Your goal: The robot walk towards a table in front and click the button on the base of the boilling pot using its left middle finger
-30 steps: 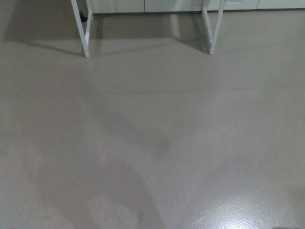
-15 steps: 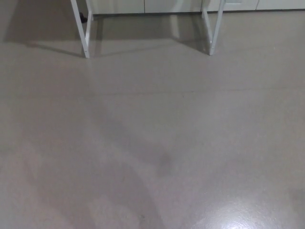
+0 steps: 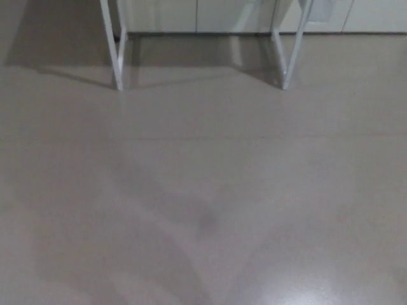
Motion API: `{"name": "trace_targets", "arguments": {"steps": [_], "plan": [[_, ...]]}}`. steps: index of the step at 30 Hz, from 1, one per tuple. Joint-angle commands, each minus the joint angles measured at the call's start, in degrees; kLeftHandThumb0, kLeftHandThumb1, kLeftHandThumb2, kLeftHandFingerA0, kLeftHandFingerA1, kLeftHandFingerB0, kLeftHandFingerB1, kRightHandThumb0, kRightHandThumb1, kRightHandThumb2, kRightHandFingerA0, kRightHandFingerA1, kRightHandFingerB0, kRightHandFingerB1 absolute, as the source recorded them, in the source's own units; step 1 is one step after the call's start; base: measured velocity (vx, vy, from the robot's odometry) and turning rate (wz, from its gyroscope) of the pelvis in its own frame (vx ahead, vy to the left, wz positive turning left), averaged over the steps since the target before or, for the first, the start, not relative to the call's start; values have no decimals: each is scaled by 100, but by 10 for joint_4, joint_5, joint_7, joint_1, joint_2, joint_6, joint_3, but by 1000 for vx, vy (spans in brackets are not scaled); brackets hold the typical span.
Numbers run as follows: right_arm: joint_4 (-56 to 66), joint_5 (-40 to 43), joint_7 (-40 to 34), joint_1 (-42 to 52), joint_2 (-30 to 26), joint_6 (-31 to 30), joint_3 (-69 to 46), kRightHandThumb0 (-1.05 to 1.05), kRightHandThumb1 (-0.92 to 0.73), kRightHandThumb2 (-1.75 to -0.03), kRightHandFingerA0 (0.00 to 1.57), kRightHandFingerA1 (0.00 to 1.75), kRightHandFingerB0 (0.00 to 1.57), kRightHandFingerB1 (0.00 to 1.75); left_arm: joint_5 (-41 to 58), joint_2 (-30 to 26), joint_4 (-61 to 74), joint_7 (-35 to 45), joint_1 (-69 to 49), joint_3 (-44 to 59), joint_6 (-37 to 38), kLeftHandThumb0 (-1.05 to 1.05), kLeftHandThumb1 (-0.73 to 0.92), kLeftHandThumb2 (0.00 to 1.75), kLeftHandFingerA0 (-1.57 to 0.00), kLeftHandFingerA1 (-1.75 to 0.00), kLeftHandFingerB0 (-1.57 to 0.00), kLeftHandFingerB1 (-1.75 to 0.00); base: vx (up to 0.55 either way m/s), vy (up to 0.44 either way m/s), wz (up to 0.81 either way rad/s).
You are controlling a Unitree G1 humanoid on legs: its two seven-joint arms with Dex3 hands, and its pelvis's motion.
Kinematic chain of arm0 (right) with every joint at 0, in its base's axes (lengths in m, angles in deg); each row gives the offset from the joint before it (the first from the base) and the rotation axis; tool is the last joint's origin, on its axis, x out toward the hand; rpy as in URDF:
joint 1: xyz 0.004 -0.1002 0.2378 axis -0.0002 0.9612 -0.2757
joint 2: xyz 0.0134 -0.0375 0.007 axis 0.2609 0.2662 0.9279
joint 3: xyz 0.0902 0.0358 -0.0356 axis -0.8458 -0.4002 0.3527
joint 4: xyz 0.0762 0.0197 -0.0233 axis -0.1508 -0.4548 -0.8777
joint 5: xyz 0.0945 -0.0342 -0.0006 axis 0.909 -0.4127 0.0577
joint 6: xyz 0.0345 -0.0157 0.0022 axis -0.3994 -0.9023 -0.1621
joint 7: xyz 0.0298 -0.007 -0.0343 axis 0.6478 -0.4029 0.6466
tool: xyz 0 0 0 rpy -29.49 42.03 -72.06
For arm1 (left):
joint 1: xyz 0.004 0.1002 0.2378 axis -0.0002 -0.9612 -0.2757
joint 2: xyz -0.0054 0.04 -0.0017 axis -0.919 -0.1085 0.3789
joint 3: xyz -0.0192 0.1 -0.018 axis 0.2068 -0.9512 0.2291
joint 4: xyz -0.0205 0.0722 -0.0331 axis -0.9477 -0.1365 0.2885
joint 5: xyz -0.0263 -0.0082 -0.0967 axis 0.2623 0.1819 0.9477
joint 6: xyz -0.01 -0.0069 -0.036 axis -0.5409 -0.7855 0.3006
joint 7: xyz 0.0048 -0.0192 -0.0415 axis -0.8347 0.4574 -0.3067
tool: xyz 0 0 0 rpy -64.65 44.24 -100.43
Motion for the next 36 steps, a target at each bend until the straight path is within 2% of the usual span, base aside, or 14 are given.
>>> {"name": "trace_targets", "arguments": {"steps": [1, 12, 13, 16, 17, 23, 24, 25, 26, 30, 31, 33, 35, 36], "plan": [[-4, -4, -9, -7, -13, 5, 1, -35, -54, -56, 84, 52, 45, 40, 2, -2, -4, -9, -2, -3, 14, -35, 48, 55, -73, -44, -53, -37, 182, 141, 1], [-29, -13, -19, -17, -13, 16, 14, -36, -54, -56, 85, 55, 46, 42, -1, -9, -1, -9, -4, -11, 20, -35, 50, 55, -71, -43, -53, -37, 183, -72, 10], [-31, -13, -20, -16, -12, 18, 14, -34, -54, -57, 86, 54, 45, 42, 0, -9, -1, -7, -4, -11, 19, -43, 43, 69, -64, -52, -48, -46, 249, -233, 11], [-33, -11, -21, -18, -12, 16, 13, -33, -54, -56, 83, 53, 44, 41, -3, -11, -2, -8, -4, -15, 28, -45, 43, 71, -63, -52, -47, -46, 246, -196, 37], [-33, -11, -21, -18, -11, 15, 13, -32, -54, -57, 83, 53, 44, 41, -4, -11, -2, -10, -3, -16, 28, -37, 49, 55, -71, -43, -54, -37, 155, -168, -6], [-35, -25, -36, -20, -15, 18, 23, -36, -54, -56, 85, 52, 46, 40, 5, -10, -2, -7, 3, -13, 16, -35, 49, 55, -74, -44, -55, -38, 160, -49, -3], [-36, -25, -38, -22, -15, 18, 24, -44, -44, -72, 81, 62, 41, 49, 6, -10, -2, -7, 5, -12, 14, -34, 50, 55, -74, -44, -54, -38, 176, 66, -10], [-37, -26, -41, -24, -15, 18, 25, -44, -44, -72, 81, 62, 41, 49, 7, -10, -1, -6, 7, -12, 13, -34, 50, 55, -74, -44, -54, -38, 200, 111, -2], [-37, -25, -39, -26, -15, 15, 24, -36, -54, -56, 87, 52, 47, 40, 6, -10, -2, -7, 9, -12, 14, -34, 49, 55, -74, -44, -54, -38, 153, 143, -6], [-39, -25, -36, -28, -17, 28, 25, -37, -53, -56, 85, 54, 48, 42, 6, -8, 1, -11, 13, -13, 10, -34, 49, 55, -75, -44, -55, -38, 249, 272, -11], [-37, -22, -33, -29, -16, 25, 23, -45, -43, -73, 82, 64, 42, 51, 1, -11, 3, -9, 13, -18, 14, -46, 42, 71, -68, -54, -49, -47, 225, 324, -8], [-39, -18, -31, -30, -15, 22, 20, -44, -43, -73, 82, 63, 42, 51, -1, -11, 2, -10, 15, -20, 12, -45, 42, 71, -69, -54, -50, -47, 214, 128, 6], [-38, -20, -31, -30, -16, 18, 21, -35, -53, -56, 86, 52, 47, 41, -3, -12, 2, -13, 15, -23, 12, -46, 42, 71, -67, -53, -51, -48, 171, 60, 8], [-39, -21, -31, -32, -16, 18, 22, -37, -53, -56, 85, 53, 48, 42, -1, -12, 1, -12, 17, -22, 10, -36, 48, 55, -73, -43, -56, -38, 197, -9, 8]]}}
